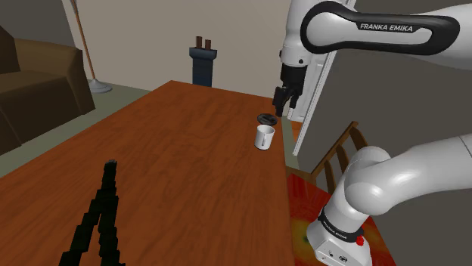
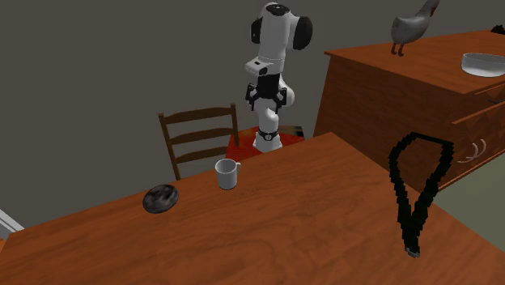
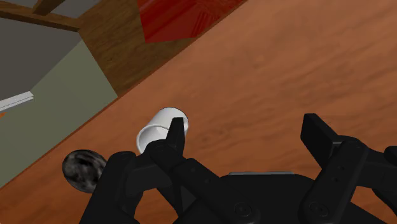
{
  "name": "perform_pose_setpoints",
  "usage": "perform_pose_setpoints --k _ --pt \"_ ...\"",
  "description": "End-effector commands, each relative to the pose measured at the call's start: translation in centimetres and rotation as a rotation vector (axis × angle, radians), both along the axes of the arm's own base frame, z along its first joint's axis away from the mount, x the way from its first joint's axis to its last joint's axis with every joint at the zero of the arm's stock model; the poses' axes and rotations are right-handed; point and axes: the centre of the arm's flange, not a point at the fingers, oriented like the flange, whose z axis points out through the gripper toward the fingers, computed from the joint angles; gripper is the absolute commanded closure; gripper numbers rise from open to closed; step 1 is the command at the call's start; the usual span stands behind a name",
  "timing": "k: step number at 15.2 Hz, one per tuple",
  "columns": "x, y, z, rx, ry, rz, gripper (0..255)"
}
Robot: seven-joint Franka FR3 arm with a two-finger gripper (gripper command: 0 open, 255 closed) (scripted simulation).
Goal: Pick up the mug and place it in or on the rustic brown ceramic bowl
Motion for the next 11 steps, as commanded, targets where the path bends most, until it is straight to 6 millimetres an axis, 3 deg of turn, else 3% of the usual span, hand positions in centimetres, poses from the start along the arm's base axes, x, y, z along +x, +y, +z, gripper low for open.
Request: perform_pose_setpoints --k 1,11 --pt "0.0 0.0 0.0 0.000 0.000 0.000 0" --pt "4.6 -10.1 -8.0 0.067 -0.037 0.008 0"
